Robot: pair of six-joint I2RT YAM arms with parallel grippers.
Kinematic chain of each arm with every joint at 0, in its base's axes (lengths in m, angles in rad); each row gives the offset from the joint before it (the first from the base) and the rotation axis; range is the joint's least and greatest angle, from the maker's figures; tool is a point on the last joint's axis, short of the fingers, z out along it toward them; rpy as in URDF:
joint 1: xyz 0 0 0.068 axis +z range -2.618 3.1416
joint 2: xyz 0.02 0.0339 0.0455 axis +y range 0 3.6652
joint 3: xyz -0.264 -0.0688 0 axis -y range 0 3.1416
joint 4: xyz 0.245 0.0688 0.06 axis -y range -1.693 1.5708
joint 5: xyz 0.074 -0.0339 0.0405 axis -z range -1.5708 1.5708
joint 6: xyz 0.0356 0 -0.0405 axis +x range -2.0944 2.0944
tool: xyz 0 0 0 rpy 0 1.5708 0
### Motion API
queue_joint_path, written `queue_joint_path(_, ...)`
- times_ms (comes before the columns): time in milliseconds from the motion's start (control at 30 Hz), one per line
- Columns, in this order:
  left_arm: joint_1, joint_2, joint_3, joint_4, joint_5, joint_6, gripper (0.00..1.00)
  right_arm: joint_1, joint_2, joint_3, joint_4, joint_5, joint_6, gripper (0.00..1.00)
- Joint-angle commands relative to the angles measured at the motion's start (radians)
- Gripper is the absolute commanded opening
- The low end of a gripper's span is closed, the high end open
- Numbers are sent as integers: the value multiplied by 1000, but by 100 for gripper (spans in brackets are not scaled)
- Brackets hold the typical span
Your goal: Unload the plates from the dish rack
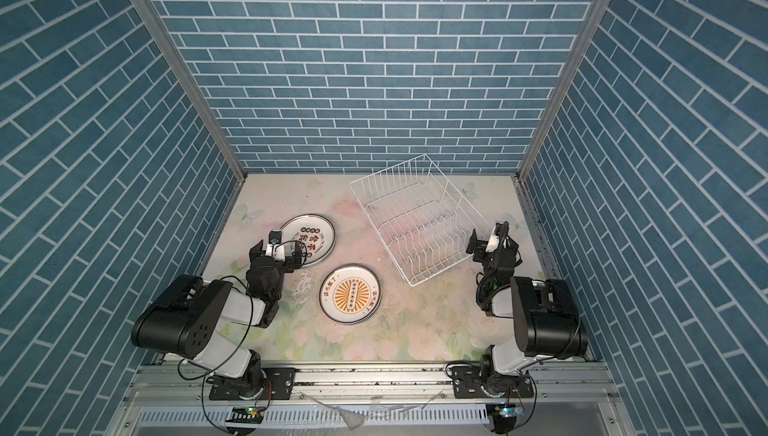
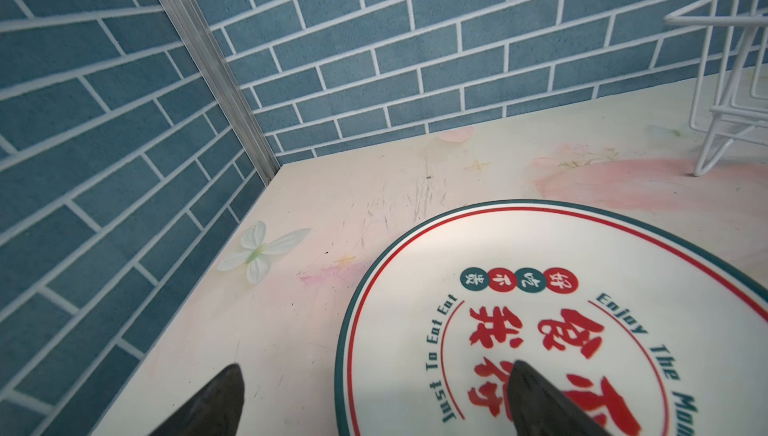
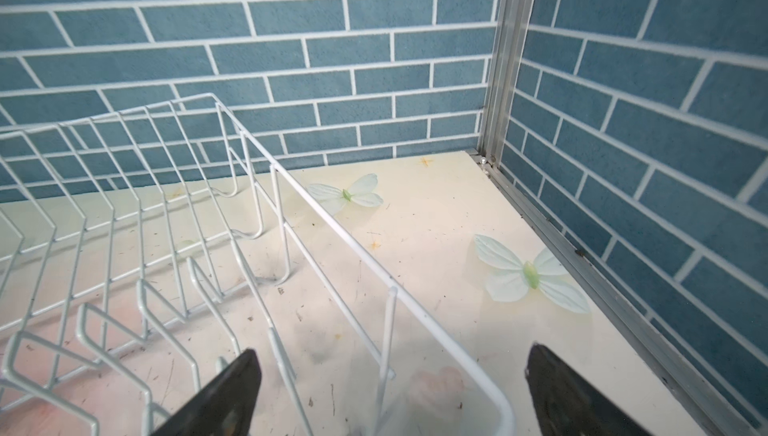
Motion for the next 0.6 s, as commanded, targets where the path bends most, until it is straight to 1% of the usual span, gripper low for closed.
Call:
queue_joint_path(0, 9, -4, 14, -6, -4, -7, 99, -7, 8, 84, -262, 42, -41, 99)
queue_joint_path(33, 9, -5, 14, -6, -4, -8, 99, -7, 9, 98, -297, 31, -39, 99)
queue_joint_path(167, 9, -6, 18, -12, -5, -8, 99, -9, 11, 96, -292, 26, -38, 99)
queue_joint_path(567, 27, -21, 72, -133, -16, -36, 99, -15, 8, 94, -288, 22, -34, 99)
